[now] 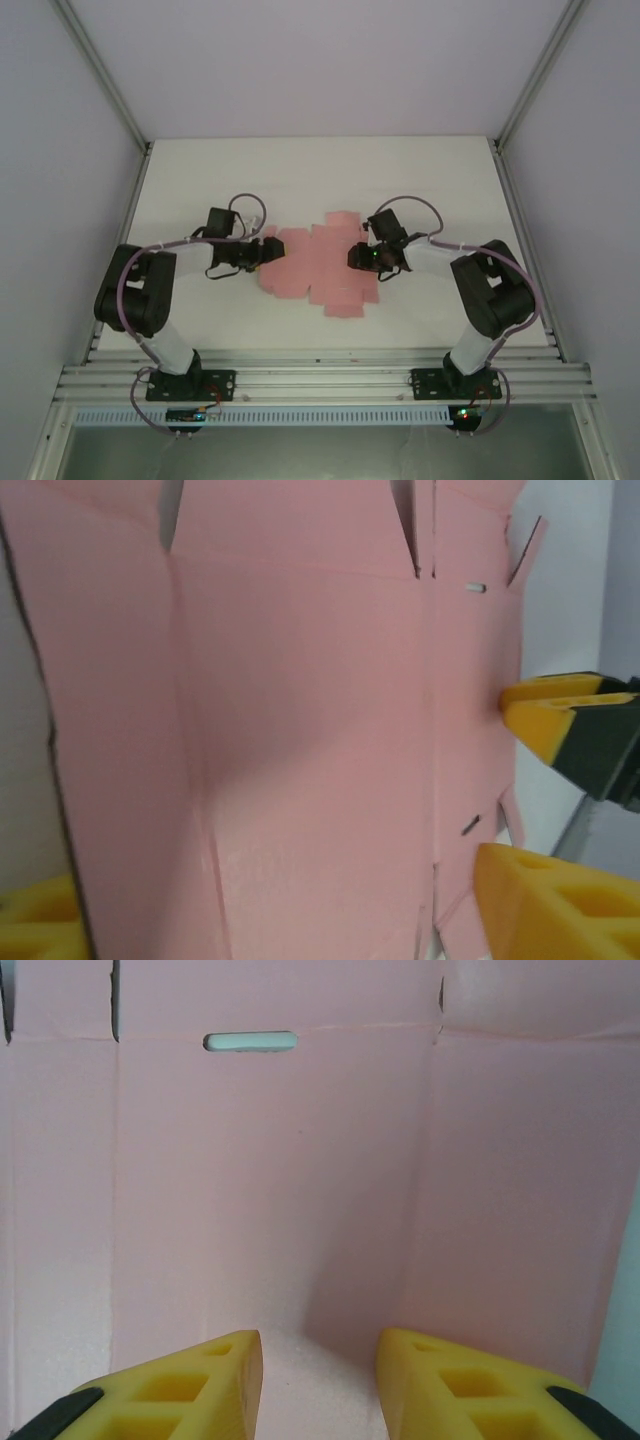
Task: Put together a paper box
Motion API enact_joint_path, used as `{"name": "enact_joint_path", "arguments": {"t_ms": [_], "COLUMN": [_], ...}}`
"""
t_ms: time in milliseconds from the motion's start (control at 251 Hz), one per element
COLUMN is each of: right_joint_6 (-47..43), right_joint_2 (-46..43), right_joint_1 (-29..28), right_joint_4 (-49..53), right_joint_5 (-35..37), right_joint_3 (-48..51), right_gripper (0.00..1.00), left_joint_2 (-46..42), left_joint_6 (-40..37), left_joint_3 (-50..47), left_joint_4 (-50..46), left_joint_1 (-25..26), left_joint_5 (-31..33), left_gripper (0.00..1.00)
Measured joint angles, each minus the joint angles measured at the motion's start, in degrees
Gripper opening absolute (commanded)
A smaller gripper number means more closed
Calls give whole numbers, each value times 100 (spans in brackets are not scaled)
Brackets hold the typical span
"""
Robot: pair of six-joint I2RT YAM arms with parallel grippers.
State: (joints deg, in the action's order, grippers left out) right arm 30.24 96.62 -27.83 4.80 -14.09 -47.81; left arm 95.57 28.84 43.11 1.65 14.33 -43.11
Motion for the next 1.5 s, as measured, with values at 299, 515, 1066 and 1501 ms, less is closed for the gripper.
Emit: {"name": "enact_joint_path", "arguments": {"t_ms": [299, 515, 1066, 1501], "right_joint_6": [42, -164, -654, 170], "right_joint_2": [-227, -1484, -4400, -4629], "right_joint_1": [116, 527, 2476, 2542], "right_joint_4": [-334, -157, -1189, -3237], "right_joint_5": [-227, -483, -2944, -4310], "right_joint_3": [275, 573, 2057, 2533], "right_gripper": [48, 68, 85, 31], "left_joint_2": [-94, -1161, -3565, -4057], "left_joint_6": [61, -26, -175, 61], "left_joint_3": [-48, -433, -544, -566], "left_joint_4": [450, 1051, 1921, 2177], "left_joint_1": [50, 103, 835, 960], "left_joint_5": [-280, -629, -1416, -1239], "left_gripper": [0, 0, 0, 0]}}
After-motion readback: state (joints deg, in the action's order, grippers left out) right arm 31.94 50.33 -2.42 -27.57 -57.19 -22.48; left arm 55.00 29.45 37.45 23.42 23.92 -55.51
